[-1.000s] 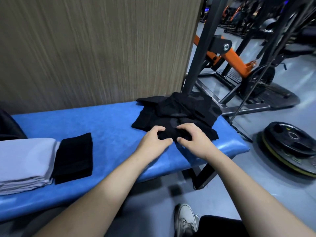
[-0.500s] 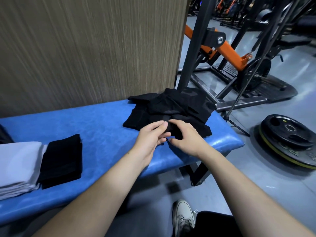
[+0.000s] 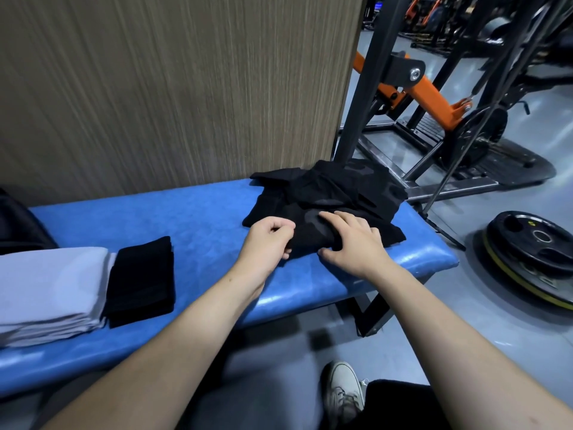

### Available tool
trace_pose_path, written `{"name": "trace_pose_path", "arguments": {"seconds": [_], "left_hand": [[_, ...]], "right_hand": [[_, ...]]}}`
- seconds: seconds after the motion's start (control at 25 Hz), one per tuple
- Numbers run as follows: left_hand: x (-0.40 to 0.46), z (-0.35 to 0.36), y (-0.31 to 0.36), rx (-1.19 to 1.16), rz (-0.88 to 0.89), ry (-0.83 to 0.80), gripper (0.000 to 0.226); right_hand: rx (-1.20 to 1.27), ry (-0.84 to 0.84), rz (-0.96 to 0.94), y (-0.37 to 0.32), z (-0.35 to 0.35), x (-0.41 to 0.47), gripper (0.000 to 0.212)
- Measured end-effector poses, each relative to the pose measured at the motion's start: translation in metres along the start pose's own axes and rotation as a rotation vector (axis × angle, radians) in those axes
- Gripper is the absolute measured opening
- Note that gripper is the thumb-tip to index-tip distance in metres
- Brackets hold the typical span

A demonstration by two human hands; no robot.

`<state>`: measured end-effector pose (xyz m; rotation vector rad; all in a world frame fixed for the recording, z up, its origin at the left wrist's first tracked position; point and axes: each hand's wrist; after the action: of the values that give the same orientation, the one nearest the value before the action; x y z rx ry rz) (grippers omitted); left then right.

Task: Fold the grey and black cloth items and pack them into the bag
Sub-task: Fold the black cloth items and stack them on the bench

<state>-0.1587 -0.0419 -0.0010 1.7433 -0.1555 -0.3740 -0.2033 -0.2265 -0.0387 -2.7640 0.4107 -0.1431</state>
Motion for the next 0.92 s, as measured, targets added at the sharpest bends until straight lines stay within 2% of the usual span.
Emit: {"name": "trace_pose_path", "arguments": {"seconds": [0.16,0.28,0.48,0.56,0.64,0.76,0.84,0.92], "left_hand": [[-0.004,-0.023,-0.005,0.116,-0.057,-0.063,0.015],[-0.008,-0.046,-0.008,0.257,-0.035,-0.034,0.016],[-0.018,-0.088,-0.008,0.771,0.064,0.032,0.021],[-0.022,-0.101,-0.01,0.897,0.091,0.059,0.02],[-0.026,-0.111,-0.013,0.968,0.097,0.023,0.017],[-0.032,-0.118,-0.02,1.008,0.135,-0.082,0.019],[-0.034,-0.118,-0.023,0.967,0.181,-0.119,0.028],[-0.031,-0.117,-0.026,0.911,0.211,-0.104,0.032]], "right_hand": [[-0.095,0.024,0.057,-0.006,0.001,0.002,0.073],[-0.158,0.057,0.083,-0.009,0.002,0.003,0.068],[-0.164,0.055,0.148,-0.007,0.0,0.004,0.055],[-0.191,0.056,0.135,-0.008,0.001,0.004,0.053],[-0.212,0.081,0.107,-0.012,0.0,0.002,0.054],[-0.286,0.132,0.024,-0.021,-0.007,-0.003,0.069],[-0.174,0.125,-0.03,-0.026,-0.011,-0.005,0.075],[0.217,0.046,-0.012,-0.03,-0.013,-0.01,0.065]]}}
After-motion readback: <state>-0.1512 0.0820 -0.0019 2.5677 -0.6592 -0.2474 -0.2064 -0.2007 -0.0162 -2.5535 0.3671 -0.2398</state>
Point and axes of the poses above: each hand's wrist, its own x-axis towards the middle knuckle, its own z-axis out of the palm, y = z × x, and after that the axes turned 4 degrees about x, right-handed
